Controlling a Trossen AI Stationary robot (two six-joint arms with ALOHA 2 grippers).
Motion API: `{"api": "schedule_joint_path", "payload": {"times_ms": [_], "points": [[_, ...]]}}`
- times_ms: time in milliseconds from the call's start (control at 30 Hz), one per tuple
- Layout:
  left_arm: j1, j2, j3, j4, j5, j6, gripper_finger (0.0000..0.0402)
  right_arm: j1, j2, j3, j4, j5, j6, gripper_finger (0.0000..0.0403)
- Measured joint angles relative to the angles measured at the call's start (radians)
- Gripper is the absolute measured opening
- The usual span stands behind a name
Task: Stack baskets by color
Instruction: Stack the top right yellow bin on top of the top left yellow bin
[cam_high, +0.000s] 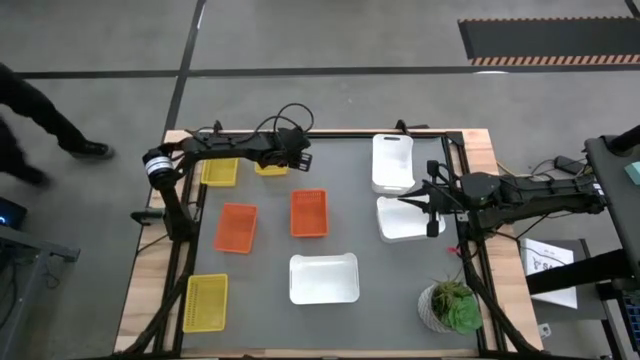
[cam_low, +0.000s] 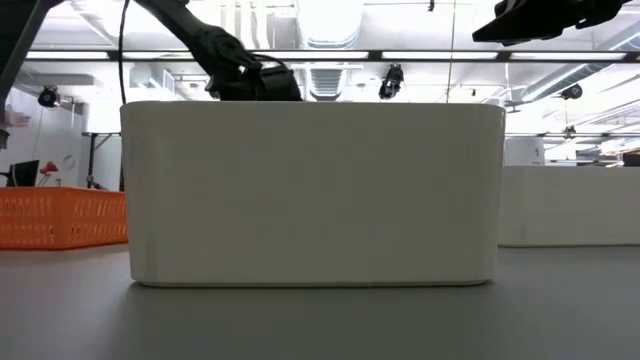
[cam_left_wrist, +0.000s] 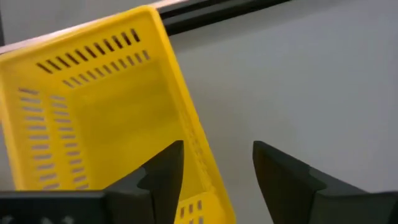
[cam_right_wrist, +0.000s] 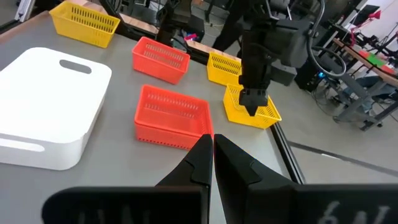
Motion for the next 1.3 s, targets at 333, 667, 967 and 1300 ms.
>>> {"api": "schedule_joint_path", "payload": {"times_ms": [333, 667, 967, 1300], "points": [[0.013, 0.000, -0.023, 0.028, -0.063, 0.011, 0.0173, 0.000, 0.000, 0.000, 0.000, 0.000, 0.000, 0.0009], [0.017, 0.000, -0.079, 0.091, -0.063, 0.011, 0.0131, 0.000, 0.000, 0.000, 0.000, 0.000, -0.001, 0.0009], [0.018, 0.000, -0.082, 0.092, -0.063, 0.009, 0.0026, 0.000, 0.000, 0.000, -0.001, 0.000, -0.002, 0.0009], [0.012, -0.010, -0.080, 0.090, -0.090, -0.016, 0.0003, 0.000, 0.000, 0.000, -0.019, 0.000, -0.002, 0.0009]]}}
